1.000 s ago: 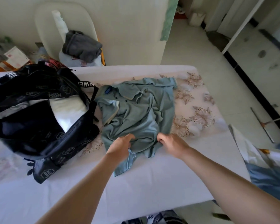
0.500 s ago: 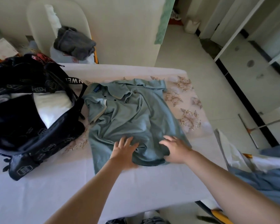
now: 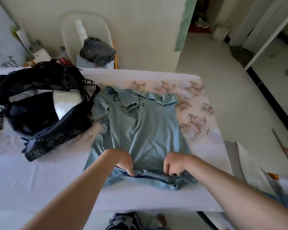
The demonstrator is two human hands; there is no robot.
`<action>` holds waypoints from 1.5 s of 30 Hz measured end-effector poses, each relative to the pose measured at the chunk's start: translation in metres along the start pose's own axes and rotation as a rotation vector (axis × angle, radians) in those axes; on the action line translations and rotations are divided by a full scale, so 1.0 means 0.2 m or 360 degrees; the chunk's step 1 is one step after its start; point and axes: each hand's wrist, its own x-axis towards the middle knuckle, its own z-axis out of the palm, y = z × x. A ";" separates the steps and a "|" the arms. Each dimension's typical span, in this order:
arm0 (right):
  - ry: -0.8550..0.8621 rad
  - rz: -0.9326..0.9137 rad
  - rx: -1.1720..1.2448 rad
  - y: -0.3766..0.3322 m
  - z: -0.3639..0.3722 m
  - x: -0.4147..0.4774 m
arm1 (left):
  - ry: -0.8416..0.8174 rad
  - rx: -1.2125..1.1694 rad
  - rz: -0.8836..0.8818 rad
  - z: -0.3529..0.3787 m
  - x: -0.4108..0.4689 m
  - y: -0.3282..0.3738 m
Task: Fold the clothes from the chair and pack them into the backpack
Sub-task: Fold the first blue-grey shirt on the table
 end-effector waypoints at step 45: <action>0.1527 0.0313 -0.0441 0.56 -1.12 0.74 | 0.1353 -0.0776 -0.0718 -1.31 0.80 -0.21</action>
